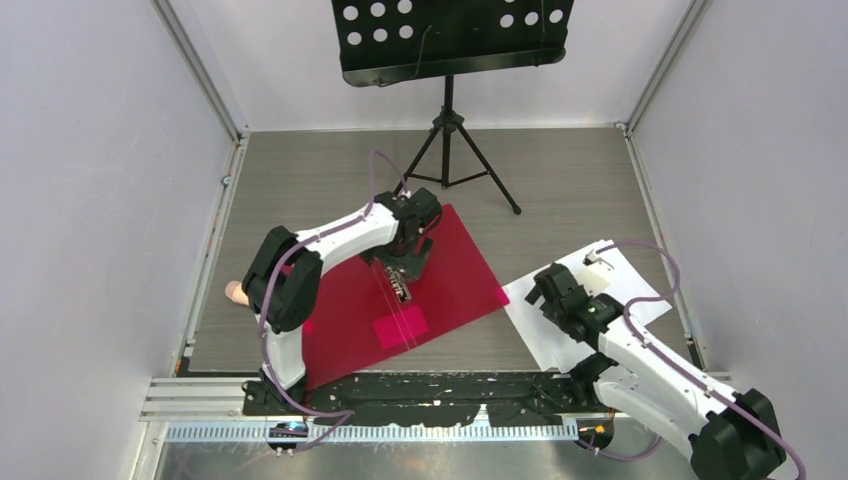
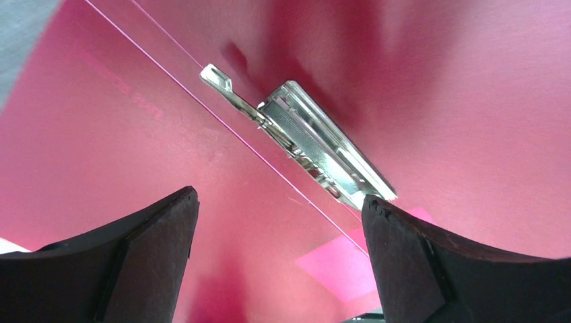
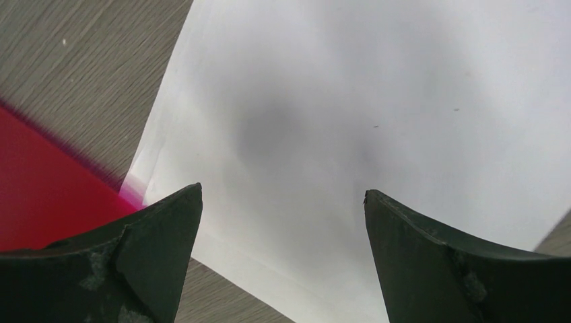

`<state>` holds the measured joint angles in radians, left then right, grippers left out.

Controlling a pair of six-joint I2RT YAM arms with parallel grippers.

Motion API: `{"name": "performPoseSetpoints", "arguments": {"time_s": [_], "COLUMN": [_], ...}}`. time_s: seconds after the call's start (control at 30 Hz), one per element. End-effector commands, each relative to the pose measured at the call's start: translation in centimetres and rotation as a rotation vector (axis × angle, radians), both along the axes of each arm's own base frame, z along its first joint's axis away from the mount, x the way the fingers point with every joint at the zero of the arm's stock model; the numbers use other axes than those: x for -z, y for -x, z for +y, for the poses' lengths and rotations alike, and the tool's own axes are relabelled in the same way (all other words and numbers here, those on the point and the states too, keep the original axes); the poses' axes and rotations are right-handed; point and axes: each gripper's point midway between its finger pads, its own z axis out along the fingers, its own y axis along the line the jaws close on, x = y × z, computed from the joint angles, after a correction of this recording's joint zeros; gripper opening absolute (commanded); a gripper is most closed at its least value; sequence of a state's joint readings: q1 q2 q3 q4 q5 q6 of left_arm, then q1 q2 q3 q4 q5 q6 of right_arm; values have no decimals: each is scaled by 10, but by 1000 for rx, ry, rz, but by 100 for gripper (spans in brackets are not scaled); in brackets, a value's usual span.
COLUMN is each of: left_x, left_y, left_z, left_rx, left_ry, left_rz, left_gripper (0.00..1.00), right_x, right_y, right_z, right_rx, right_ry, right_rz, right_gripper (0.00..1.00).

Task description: Put the files into the folder

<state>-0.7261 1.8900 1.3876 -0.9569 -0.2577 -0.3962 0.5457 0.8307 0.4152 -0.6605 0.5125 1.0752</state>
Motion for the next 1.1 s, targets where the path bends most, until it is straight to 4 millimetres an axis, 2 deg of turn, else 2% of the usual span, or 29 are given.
{"name": "performPoseSetpoints", "arguments": {"time_s": [0.0,0.07,0.13,0.27,0.37,0.43,0.57,0.73,0.97,1.07], "left_x": [-74,-94,-104,-108,-101,-99,-93,-71,-43,-36], "left_y": [-16,-19,-24,-31,-31,-31,-35,-31,-23,-21], "left_z": [-34,-69,-105,-176,-227,-251,-285,-315,-333,-334], "left_rx": [87,130,167,257,310,334,369,370,353,340], "left_ry": [111,229,323,458,584,656,756,836,826,817], "left_rz": [-138,-154,-166,-159,-142,-140,-127,-51,-3,13], "left_gripper": [92,92,92,92,91,91,92,91,91,91], "right_x": [-25,-27,-26,-18,-17,-13,0,20,22,34], "right_y": [3,10,16,28,30,32,35,40,32,21], "right_z": [-35,-46,-55,-70,-76,-79,-79,-83,-83,-68], "right_rx": [124,169,220,323,392,428,479,551,583,544], "right_ry": [74,73,58,28,-1,-13,-50,-87,-139,-227], "right_rz": [-40,-26,-7,19,12,27,73,130,144,168], "right_gripper": [95,95,96,95,95,95,95,95,95,95]}}
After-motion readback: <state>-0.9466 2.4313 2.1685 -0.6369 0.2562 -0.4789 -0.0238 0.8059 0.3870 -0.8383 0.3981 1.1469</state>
